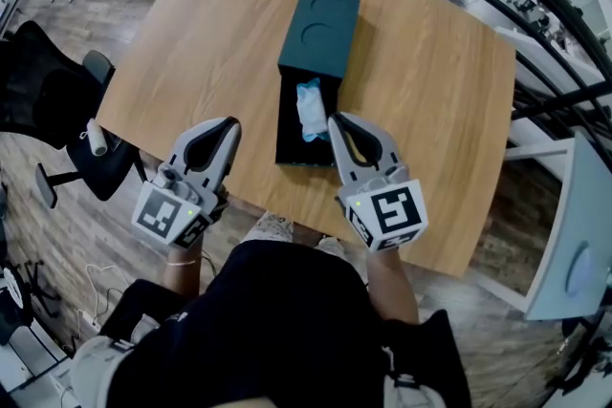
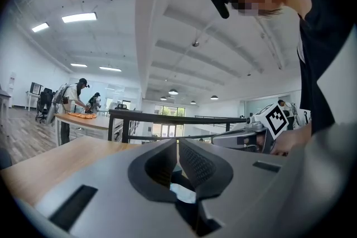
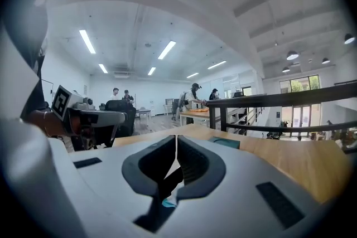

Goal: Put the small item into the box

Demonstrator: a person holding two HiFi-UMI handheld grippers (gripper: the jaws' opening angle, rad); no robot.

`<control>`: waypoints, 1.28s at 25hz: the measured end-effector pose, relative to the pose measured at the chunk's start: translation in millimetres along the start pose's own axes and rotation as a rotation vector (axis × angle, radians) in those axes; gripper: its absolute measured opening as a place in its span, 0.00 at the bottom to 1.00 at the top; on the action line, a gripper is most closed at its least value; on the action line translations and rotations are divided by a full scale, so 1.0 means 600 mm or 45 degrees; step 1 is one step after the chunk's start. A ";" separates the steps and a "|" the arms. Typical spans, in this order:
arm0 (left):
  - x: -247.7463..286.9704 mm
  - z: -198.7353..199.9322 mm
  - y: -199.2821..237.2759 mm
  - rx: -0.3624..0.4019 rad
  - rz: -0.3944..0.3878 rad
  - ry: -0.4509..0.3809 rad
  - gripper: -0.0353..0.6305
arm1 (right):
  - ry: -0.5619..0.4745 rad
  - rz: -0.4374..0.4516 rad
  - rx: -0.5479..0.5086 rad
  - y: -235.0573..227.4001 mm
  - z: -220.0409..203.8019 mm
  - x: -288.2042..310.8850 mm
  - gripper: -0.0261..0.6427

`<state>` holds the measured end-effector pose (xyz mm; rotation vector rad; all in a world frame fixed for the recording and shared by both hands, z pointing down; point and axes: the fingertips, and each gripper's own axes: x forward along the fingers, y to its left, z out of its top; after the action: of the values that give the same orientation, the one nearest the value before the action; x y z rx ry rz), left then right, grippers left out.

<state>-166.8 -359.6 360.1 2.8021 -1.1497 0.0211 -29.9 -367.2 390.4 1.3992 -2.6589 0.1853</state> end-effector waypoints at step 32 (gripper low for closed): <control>-0.002 0.041 -0.028 0.063 -0.003 -0.036 0.09 | -0.081 0.015 -0.069 0.003 0.063 -0.035 0.07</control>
<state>-156.7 -349.6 334.0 2.8560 -1.1674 0.0096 -21.9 -355.5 349.4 1.3961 -2.7021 0.0704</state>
